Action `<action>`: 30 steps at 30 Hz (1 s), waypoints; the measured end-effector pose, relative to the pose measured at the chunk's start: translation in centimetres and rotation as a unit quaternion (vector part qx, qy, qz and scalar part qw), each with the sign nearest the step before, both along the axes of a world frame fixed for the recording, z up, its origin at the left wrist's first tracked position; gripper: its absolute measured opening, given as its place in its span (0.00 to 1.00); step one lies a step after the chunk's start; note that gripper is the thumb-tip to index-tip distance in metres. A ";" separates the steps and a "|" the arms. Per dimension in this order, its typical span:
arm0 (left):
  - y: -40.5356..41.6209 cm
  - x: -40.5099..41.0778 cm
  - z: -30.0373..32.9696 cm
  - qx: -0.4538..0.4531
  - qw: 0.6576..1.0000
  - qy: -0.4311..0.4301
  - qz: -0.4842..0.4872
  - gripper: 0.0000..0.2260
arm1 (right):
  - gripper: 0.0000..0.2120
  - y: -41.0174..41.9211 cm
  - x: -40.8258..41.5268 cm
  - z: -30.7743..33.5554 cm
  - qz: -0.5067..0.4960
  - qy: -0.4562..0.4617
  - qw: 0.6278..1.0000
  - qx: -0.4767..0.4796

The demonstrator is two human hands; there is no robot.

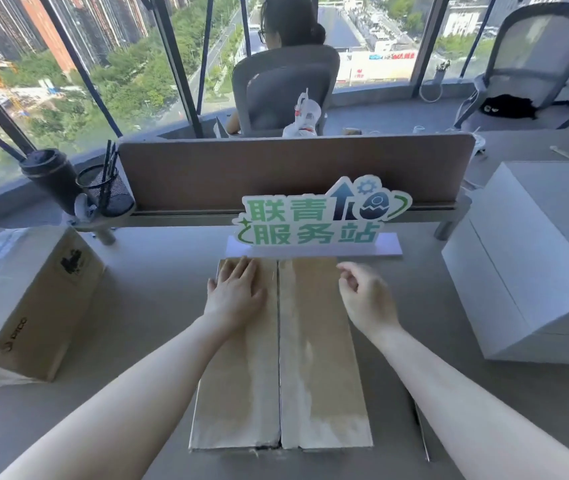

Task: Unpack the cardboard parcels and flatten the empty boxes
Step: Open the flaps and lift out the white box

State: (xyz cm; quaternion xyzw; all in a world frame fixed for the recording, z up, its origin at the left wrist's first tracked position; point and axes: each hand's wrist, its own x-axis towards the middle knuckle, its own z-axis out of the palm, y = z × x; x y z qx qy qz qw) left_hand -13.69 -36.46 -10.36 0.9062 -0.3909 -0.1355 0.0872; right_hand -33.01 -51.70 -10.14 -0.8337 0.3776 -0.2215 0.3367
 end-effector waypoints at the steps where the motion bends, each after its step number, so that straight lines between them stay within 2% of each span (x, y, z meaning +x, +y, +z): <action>1: -0.7 0.5 0.2 0.006 1.000 0.010 0.005 0.27 | 0.17 0.1 2.1 0.6 0.056 0.036 0.998 -0.017; 4: -2.5 1.8 0.2 0.023 0.999 0.023 0.011 0.26 | 0.23 0.0 6.8 1.1 0.159 0.173 0.972 -0.026; 7: -3.0 2.2 0.2 -0.005 0.999 0.041 0.028 0.20 | 0.21 -0.3 9.5 0.4 0.156 0.239 0.958 -0.026; 12: -2.6 2.8 -0.3 -0.088 0.993 0.059 0.047 0.18 | 0.12 -0.3 10.2 -1.2 0.080 0.119 0.990 0.011; 16: -3.0 3.2 -0.1 -0.125 0.984 0.098 0.076 0.13 | 0.06 -0.3 10.4 -0.8 0.053 0.081 0.995 0.024; 18: -3.0 3.6 0.3 -0.154 0.973 0.137 0.102 0.10 | 0.10 -0.2 10.8 0.1 0.031 0.037 0.995 0.090; 19: -2.9 3.8 0.8 -0.179 0.960 0.179 0.117 0.15 | 0.14 -0.4 10.8 0.7 0.023 0.005 0.991 0.133; 21: -2.5 4.3 2.3 -0.255 0.912 0.291 0.135 0.23 | 0.23 -0.8 10.3 2.8 0.025 -0.053 0.975 0.212; 22: -2.1 4.6 3.3 -0.284 0.889 0.335 0.129 0.24 | 0.27 -1.2 9.7 3.8 0.035 -0.069 0.967 0.243; 24: -1.2 5.8 4.7 -0.289 0.865 0.395 0.113 0.19 | 0.25 -2.5 7.9 5.6 0.052 -0.074 0.951 0.296; 26: 0.2 7.6 5.7 -0.260 0.856 0.434 0.105 0.17 | 0.14 -4.4 5.5 6.6 0.054 -0.046 0.951 0.302; 28: 1.8 9.8 6.2 -0.260 0.845 0.456 0.105 0.15 | 0.09 -6.9 3.0 6.5 0.020 -0.004 0.969 0.248; 29: 2.6 10.7 6.4 -0.277 0.839 0.455 0.112 0.13 | 0.10 -8.0 1.8 6.1 -0.006 0.018 0.978 0.209; 30: 3.5 11.5 6.3 -0.294 0.849 0.423 0.122 0.15 | 0.15 -8.7 0.7 5.8 -0.031 0.052 0.984 0.166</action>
